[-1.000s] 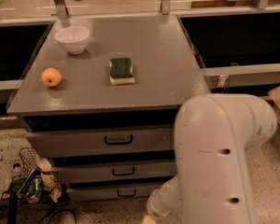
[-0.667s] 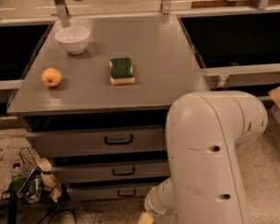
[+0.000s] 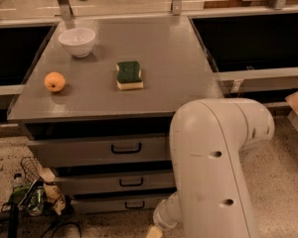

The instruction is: Open bottom drawer

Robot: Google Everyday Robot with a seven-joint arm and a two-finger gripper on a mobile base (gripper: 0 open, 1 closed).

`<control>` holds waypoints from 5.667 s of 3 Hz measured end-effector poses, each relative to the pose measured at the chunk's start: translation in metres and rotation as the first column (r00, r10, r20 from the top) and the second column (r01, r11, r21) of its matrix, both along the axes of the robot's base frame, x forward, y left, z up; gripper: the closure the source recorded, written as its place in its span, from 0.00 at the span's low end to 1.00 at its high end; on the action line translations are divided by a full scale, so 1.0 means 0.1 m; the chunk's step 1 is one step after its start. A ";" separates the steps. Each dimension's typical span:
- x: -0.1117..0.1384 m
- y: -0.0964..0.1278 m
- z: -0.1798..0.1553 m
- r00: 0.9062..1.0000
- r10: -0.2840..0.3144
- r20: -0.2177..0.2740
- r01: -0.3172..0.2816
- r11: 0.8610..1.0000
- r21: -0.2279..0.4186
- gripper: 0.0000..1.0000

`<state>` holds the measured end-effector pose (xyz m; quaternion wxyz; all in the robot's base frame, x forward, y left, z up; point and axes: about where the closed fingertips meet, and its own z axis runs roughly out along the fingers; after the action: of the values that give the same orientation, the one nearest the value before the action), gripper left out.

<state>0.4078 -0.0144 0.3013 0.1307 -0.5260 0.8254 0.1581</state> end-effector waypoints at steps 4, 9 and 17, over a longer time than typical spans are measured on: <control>0.34 0.18 -0.28 0.998 -0.038 0.040 0.038 0.999 0.012 0.00; 0.72 0.25 -0.93 0.987 -0.138 0.086 0.141 0.990 -0.023 0.00; 1.03 0.41 -1.16 0.988 -0.107 0.111 0.105 0.994 0.020 0.00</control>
Offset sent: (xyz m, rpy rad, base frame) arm 0.0389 0.0164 -0.0263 0.0359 -0.0475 -0.0376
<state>0.5107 0.0265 0.1855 0.1888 -0.4885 0.8424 0.1272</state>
